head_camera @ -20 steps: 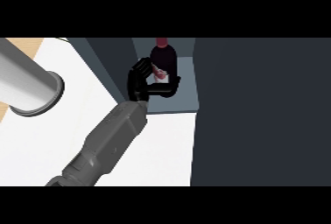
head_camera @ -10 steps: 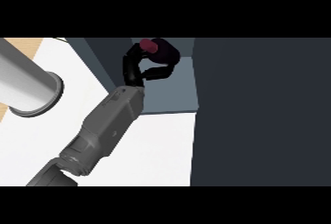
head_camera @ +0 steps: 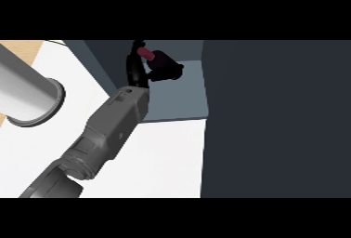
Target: Pick up the wine, place it into the cabinet and close the cabinet
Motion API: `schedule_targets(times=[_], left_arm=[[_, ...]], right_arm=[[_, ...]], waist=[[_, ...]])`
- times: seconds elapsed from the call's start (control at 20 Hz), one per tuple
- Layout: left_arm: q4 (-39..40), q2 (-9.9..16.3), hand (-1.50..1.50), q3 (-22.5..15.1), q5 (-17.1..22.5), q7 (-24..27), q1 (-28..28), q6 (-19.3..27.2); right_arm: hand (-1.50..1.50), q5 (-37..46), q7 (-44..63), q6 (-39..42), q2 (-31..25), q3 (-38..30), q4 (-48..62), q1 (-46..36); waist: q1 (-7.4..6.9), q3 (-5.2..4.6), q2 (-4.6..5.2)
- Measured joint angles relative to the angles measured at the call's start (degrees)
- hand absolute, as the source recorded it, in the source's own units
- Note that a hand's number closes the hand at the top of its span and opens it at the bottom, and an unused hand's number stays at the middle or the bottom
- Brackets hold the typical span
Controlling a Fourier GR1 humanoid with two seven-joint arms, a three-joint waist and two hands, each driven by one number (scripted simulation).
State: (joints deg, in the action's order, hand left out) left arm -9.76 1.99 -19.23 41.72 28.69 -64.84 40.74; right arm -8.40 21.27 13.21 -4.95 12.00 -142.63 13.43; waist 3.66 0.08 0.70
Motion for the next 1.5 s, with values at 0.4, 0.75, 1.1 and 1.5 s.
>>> schedule_targets(times=[0.4, 0.75, 1.1, 1.5], left_arm=[[2.5, -0.3, -1.5, 1.0, -1.0, 1.6, -1.1, 0.3], [2.3, -0.3, -1.5, 1.5, -2.0, 4.2, -1.0, -3.5], [-0.1, -0.8, -1.5, 2.3, -2.6, 7.1, -0.2, -8.4], [-7.4, -1.6, -1.5, 3.1, -2.6, 9.6, 3.0, -12.0]], right_arm=[[-1.5, -0.1, 0.3, 0.2, 0.4, 0.8, 0.1, -0.3], [-1.5, -0.1, 0.1, 0.4, 0.4, 1.0, 0.1, 0.6], [-1.5, 0.0, -0.2, 0.3, 0.7, 2.3, -0.5, 2.1], [-1.5, 0.0, 1.2, -0.9, 0.1, 0.6, -1.2, 1.8]], waist=[[0.25, -0.06, 0.16], [0.05, -0.06, 0.22], [-0.91, -0.14, -0.09], [-2.78, -0.09, -0.91]])
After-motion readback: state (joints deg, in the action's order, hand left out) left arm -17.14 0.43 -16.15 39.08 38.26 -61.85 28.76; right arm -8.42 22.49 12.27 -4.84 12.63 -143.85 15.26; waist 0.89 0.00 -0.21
